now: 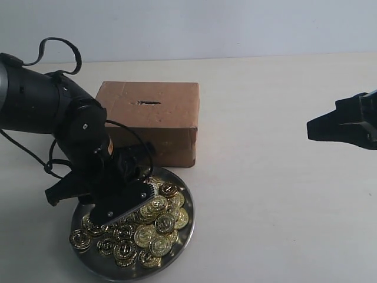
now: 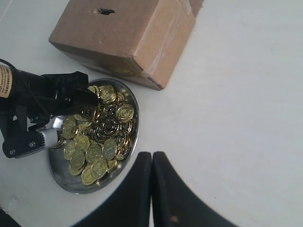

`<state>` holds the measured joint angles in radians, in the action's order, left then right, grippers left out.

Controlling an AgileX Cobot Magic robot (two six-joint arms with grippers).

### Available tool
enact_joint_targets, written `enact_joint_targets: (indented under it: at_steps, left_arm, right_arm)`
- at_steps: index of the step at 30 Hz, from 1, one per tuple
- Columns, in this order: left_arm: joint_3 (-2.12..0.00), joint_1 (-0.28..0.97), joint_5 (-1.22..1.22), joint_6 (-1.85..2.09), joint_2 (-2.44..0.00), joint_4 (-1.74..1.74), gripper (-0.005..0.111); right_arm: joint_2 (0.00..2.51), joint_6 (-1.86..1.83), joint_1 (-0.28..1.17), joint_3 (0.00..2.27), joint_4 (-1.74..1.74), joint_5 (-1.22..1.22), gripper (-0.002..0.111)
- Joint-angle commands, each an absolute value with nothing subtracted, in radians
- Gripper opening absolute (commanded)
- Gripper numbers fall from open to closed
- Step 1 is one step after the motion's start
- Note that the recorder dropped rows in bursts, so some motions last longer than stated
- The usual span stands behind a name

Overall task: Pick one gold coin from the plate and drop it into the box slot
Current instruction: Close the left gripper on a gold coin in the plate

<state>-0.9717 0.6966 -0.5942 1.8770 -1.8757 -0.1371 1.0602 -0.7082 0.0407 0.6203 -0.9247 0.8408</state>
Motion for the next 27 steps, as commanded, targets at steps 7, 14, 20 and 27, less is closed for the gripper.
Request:
enact_joint_targets:
  at_steps: [7, 14, 20, 27]
  left_arm:
    - [-0.997, 0.714, -0.633, 1.880, -1.879, -0.139, 0.052]
    - [-0.997, 0.747, -0.647, 1.880, -1.879, -0.139, 0.052]
    - [-0.997, 0.749, -0.643, 1.880, -1.879, -0.139, 0.052]
    - [-1.000, 0.749, -0.643, 1.880, -1.895, -0.139, 0.052]
  right_arm:
    - [1.060, -0.720, 0.035, 0.625, -0.932, 0.842, 0.000]
    - [1.060, -0.720, 0.035, 0.625, -0.932, 0.842, 0.000]
    - [1.060, -0.723, 0.035, 0.625, -0.932, 0.842, 0.000]
    - [1.060, -0.723, 0.035, 0.625, -0.932, 0.842, 0.000]
